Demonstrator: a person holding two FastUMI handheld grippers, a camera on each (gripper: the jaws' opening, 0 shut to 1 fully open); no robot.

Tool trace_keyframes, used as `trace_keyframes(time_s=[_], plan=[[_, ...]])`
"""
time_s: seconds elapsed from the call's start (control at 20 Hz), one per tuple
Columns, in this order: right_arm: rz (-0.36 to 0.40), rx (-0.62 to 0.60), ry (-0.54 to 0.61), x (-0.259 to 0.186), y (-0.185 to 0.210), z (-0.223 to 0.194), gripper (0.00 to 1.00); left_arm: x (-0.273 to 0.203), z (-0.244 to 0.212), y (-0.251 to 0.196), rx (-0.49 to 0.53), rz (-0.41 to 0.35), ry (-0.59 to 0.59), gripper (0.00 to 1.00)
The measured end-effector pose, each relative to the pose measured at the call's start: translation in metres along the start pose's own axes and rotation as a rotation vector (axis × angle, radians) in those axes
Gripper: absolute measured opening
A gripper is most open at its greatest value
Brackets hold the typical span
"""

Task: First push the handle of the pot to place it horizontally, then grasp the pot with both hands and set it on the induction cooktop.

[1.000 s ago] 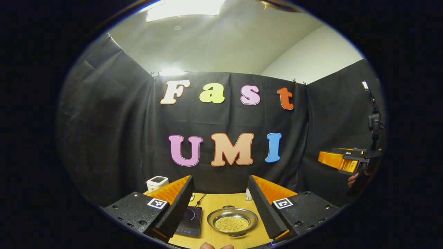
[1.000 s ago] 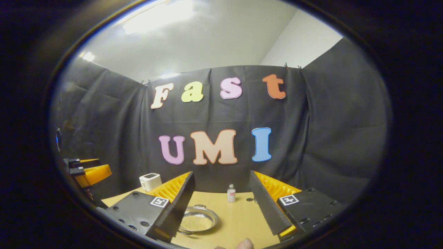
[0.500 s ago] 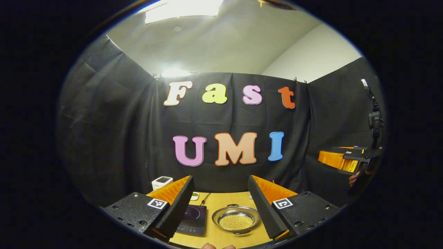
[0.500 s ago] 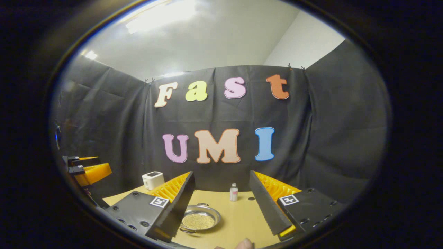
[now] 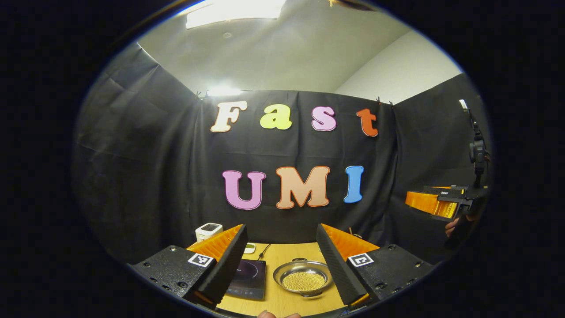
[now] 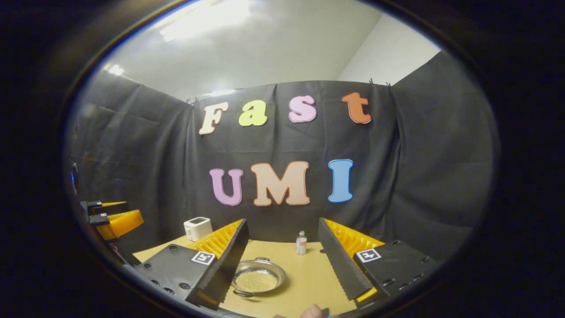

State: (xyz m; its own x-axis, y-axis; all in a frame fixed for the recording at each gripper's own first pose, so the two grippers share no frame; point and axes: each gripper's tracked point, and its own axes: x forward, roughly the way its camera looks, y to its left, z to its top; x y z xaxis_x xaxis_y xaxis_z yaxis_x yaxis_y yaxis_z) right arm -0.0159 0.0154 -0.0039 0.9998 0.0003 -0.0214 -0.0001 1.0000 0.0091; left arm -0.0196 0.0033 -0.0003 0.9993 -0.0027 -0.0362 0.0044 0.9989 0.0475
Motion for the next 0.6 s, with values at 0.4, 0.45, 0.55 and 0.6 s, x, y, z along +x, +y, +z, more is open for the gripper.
trace_keyframes(time_s=[0.4,0.45,0.55,0.6], plan=[[-0.029,-0.010,0.037,0.002,0.024,-0.019,0.94,0.010,-0.014,0.024,-0.013,-0.034,0.014,0.95],[-0.032,-0.009,0.045,0.002,0.028,-0.024,0.94,0.011,-0.016,0.027,-0.019,-0.040,0.017,0.98],[-0.041,0.005,0.077,0.006,0.032,-0.033,0.75,0.015,-0.019,0.036,-0.016,-0.033,0.026,0.95],[-0.049,0.012,0.097,0.009,0.034,-0.042,0.55,0.017,-0.022,0.042,-0.014,-0.022,0.029,0.95]])
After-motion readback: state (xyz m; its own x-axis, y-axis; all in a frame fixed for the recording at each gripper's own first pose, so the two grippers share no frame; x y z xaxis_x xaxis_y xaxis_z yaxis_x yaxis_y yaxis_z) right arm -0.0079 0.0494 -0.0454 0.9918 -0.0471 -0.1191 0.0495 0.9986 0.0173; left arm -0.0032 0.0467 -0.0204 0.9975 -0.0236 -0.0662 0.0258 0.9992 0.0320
